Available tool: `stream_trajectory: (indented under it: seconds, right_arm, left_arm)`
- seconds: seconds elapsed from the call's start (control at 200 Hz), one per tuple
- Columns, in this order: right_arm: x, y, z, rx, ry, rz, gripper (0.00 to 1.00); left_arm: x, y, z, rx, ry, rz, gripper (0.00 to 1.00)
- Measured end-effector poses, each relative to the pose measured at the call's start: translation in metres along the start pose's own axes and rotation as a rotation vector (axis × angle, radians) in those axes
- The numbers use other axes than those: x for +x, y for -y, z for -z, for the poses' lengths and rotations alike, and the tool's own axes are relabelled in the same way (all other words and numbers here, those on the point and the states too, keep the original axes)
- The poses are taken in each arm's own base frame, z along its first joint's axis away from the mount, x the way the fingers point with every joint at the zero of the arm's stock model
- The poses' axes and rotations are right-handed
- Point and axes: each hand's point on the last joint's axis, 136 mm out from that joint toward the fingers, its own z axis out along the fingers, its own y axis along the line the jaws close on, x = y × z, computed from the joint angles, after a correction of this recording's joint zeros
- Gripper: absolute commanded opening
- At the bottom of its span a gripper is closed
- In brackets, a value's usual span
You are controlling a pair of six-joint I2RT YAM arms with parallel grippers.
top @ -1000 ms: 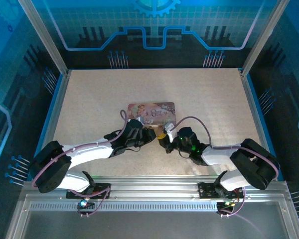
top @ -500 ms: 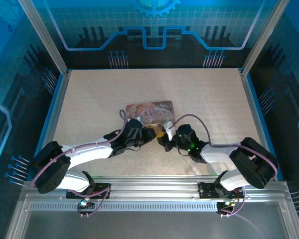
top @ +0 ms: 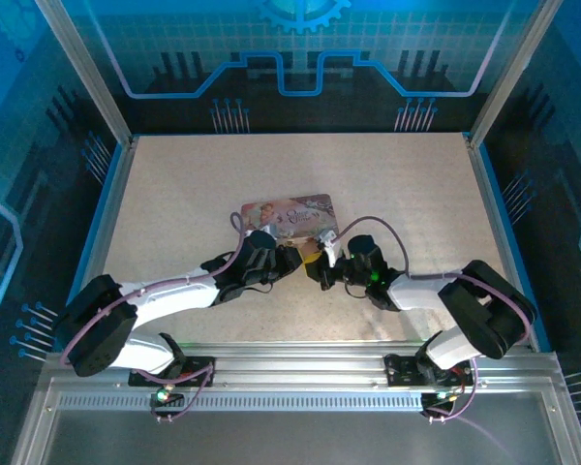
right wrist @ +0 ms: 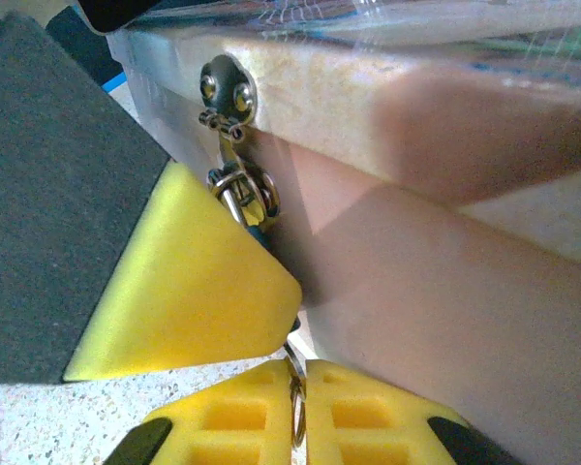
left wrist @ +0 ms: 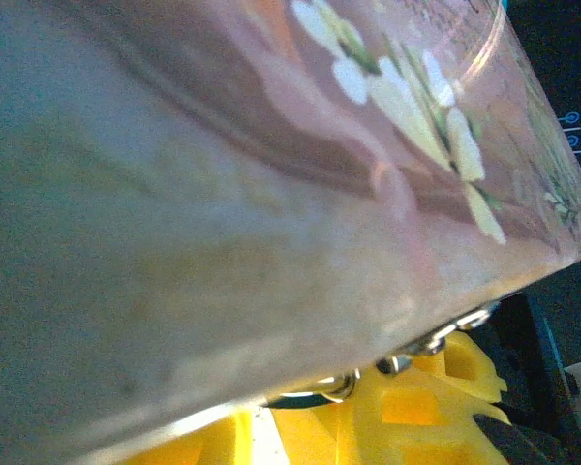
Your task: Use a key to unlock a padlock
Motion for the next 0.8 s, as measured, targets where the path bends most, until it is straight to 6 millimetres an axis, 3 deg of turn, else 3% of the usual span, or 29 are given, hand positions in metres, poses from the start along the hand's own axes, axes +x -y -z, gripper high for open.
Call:
stream_trajectory:
  seconds: [0.39, 0.8]
  right_arm:
    - [0.025, 0.012, -0.011, 0.038, -0.029, -0.086, 0.09]
    - [0.049, 0.016, -0.017, 0.093, -0.057, -0.148, 0.09]
  left_arm:
    - [0.005, -0.019, -0.020, -0.047, -0.014, 0.006, 0.08]
    - [0.014, -0.040, -0.033, -0.057, -0.037, 0.010, 0.19]
